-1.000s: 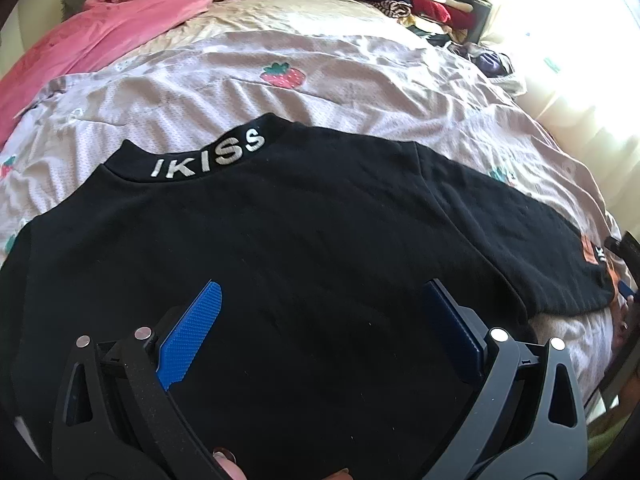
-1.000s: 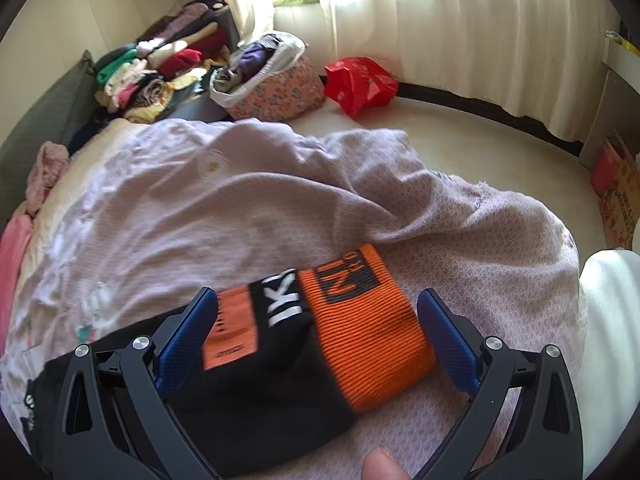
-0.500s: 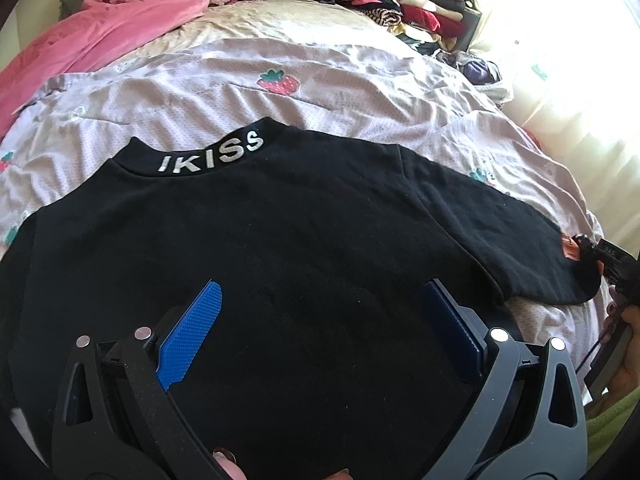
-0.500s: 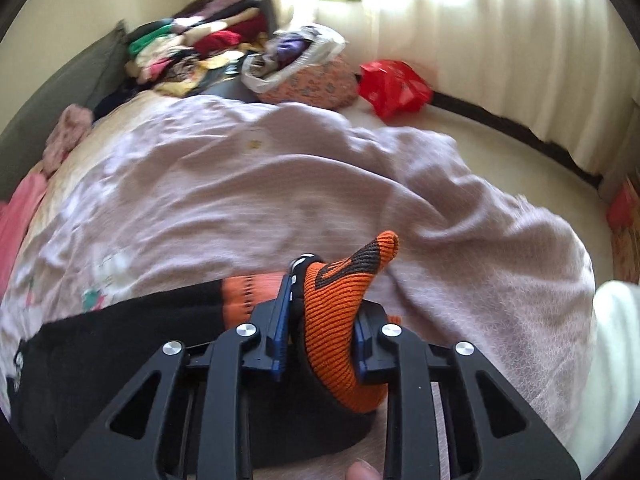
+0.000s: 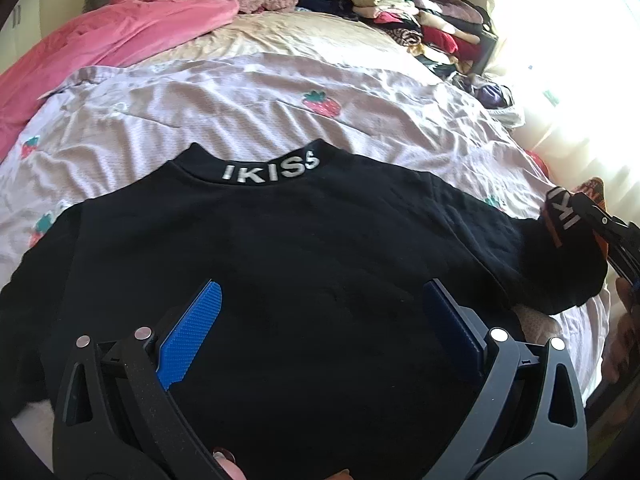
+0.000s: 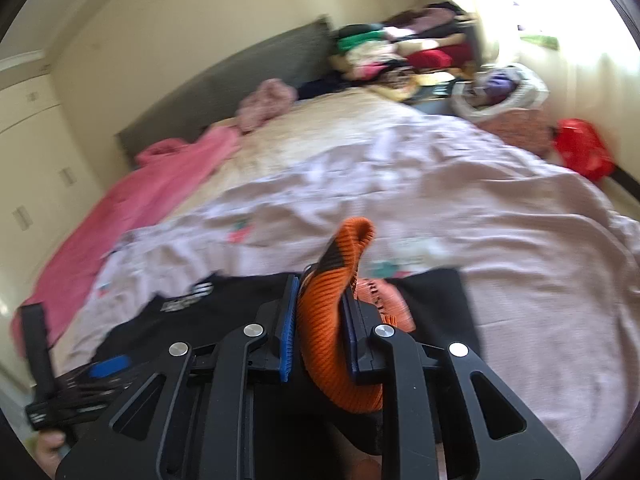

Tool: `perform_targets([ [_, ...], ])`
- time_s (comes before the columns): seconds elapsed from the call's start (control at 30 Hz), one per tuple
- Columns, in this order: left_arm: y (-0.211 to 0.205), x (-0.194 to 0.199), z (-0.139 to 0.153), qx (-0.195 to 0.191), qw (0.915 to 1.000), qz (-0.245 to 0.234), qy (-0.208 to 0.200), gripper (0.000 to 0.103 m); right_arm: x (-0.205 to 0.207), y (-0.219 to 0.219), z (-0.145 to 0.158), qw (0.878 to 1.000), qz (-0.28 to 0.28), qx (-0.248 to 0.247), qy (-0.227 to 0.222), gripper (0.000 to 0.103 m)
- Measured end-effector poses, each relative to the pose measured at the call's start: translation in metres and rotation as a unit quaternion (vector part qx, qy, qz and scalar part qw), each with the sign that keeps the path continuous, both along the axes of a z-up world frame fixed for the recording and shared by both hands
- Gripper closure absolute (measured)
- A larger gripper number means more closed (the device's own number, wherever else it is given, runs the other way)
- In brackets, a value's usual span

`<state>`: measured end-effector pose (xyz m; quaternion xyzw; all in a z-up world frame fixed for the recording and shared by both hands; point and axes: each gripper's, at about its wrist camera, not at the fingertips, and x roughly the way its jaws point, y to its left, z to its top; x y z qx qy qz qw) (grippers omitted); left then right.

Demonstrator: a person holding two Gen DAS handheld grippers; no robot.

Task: Fold small clothes
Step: 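Carry the sleeve across the shirt back toward the left tool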

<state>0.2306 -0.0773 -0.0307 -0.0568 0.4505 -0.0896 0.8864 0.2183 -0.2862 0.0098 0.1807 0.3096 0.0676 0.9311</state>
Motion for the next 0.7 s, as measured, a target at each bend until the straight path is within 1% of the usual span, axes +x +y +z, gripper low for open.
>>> perform_targets([
  [0.1, 0.008, 0.0, 0.0, -0.006, 1.0, 0.007, 0.002, 0.009, 0.002, 0.025, 0.0, 0.999, 0.034, 0.0, 0.004, 0.085],
  [0.2, 0.017, 0.0, -0.001, -0.009, 0.9998, 0.016, 0.005, 0.009, 0.004, 0.05, -0.002, 0.998, 0.058, -0.011, 0.01, 0.085],
  [0.27, 0.022, 0.001, -0.004, -0.015, 0.9996, 0.021, 0.013, 0.009, 0.004, 0.06, -0.002, 0.997, 0.07, -0.012, 0.007, 0.085],
  [0.4, 0.032, 0.0, -0.005, -0.02, 0.9993, 0.029, 0.015, 0.009, 0.006, 0.085, -0.001, 0.995, 0.098, -0.014, -0.002, 0.086],
  [0.47, 0.035, -0.001, -0.006, -0.028, 0.9989, 0.031, 0.02, 0.009, 0.007, 0.09, -0.002, 0.994, 0.106, -0.012, 0.0, 0.085],
  [0.53, 0.035, -0.002, -0.008, -0.035, 0.9987, 0.026, 0.026, 0.009, 0.006, 0.091, -0.002, 0.994, 0.104, -0.016, 0.0, 0.085],
  [0.6, 0.03, -0.003, -0.01, -0.045, 0.9983, 0.014, 0.034, 0.009, 0.007, 0.085, -0.002, 0.996, 0.09, -0.02, 0.002, 0.085],
  [0.67, 0.021, -0.005, -0.014, -0.076, 0.996, -0.006, 0.047, 0.009, 0.008, 0.073, -0.003, 0.997, 0.062, -0.038, 0.008, 0.081],
  [0.7, 0.017, -0.006, -0.015, -0.086, 0.9949, -0.015, 0.05, 0.009, 0.009, 0.069, -0.004, 0.997, 0.05, -0.049, 0.011, 0.077],
])
